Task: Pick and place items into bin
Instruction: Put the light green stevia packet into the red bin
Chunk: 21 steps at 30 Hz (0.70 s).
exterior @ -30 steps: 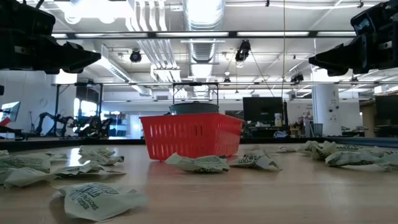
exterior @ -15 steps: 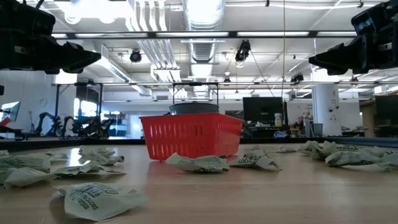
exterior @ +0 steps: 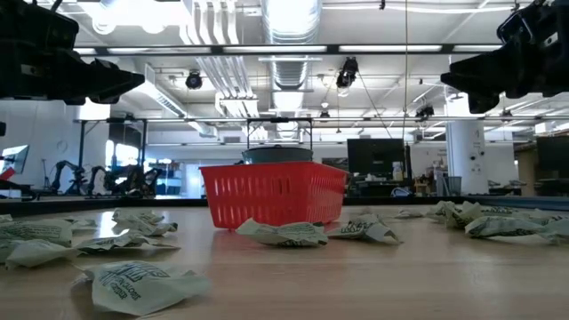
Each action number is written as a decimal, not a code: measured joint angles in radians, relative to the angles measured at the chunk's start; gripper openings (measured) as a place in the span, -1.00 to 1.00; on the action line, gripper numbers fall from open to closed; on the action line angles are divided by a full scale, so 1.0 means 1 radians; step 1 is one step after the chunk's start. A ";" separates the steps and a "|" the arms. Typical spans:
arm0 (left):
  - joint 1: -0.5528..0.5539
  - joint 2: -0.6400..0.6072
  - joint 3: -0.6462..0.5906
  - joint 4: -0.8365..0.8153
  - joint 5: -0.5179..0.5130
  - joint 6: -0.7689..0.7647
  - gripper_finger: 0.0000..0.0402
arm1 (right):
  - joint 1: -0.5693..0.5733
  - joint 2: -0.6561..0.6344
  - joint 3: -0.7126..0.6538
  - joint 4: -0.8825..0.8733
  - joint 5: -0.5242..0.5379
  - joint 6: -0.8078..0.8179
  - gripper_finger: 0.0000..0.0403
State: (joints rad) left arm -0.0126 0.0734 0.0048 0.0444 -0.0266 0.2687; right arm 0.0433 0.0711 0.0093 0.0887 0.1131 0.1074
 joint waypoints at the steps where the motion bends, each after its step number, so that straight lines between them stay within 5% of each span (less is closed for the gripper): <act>1: 0.000 0.000 0.000 0.000 0.000 0.000 -0.32 | 0.000 0.000 0.000 0.000 0.000 0.019 -0.39; 21: -0.001 0.005 0.000 0.206 0.004 -0.036 -0.32 | 0.000 0.000 0.000 0.031 0.002 -0.052 -0.39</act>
State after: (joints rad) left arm -0.0132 0.0788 0.0048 0.2509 -0.0229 0.2328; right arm 0.0433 0.0711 0.0093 0.1202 0.1150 0.0556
